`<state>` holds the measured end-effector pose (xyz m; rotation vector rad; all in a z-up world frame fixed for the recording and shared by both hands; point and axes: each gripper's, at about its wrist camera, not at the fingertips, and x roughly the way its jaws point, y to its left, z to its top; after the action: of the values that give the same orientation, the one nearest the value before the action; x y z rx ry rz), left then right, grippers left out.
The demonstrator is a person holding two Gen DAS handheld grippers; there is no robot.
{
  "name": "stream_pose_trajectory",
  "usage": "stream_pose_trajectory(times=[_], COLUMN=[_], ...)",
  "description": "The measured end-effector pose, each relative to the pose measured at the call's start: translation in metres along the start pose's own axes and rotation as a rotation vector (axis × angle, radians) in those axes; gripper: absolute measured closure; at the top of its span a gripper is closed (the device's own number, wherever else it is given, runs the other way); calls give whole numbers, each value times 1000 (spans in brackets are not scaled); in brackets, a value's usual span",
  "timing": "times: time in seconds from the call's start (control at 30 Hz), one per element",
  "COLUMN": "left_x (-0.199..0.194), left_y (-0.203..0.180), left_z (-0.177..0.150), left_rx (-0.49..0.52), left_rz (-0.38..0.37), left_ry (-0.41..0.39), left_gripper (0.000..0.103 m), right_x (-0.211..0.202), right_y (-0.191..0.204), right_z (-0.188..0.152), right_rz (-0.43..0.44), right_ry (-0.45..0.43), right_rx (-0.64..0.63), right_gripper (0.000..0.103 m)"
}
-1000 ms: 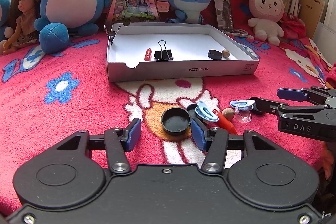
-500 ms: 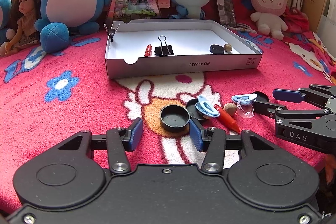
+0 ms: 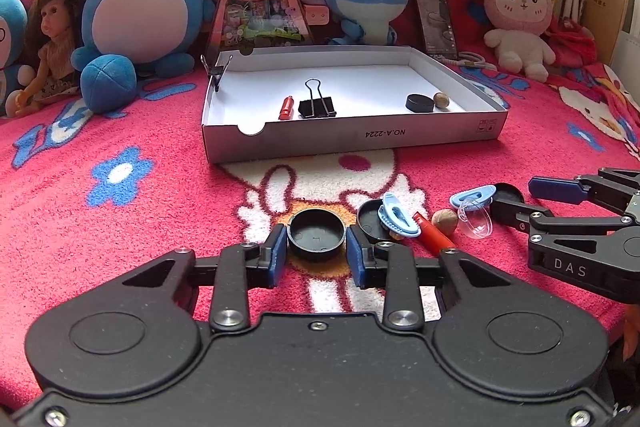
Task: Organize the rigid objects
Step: 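Close the left gripper on a black lid while the right grips another black lid, then carry both black lids over the white tray with both grippers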
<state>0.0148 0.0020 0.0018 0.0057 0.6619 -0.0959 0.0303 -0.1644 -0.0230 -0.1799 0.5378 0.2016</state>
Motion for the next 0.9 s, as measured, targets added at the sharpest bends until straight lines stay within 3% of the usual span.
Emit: stream_pose_trajectory(times=[0.07,0.13,0.17,0.43,0.9], left_x=[0,0,0,-2,15], left_y=[0,1,1,2,15], left_z=[0,1,2,18,79], left_rx=[-5,-1,1,1,-39], left_rz=[0,0,0,-16,-64], left_ry=[1,0,-1,-26,-71], left_gripper=[73,73,73,73,73], right_x=[0,1,1,0,11], right_y=[1,1,1,-4,-27], right_z=[0,0,0,9,50], right_rz=[0,13,26,44,19], right_ry=[-1,6,13,18,-31], right_rx=[-4,1,8,60,102], right_gripper=[50,57,66,67,67])
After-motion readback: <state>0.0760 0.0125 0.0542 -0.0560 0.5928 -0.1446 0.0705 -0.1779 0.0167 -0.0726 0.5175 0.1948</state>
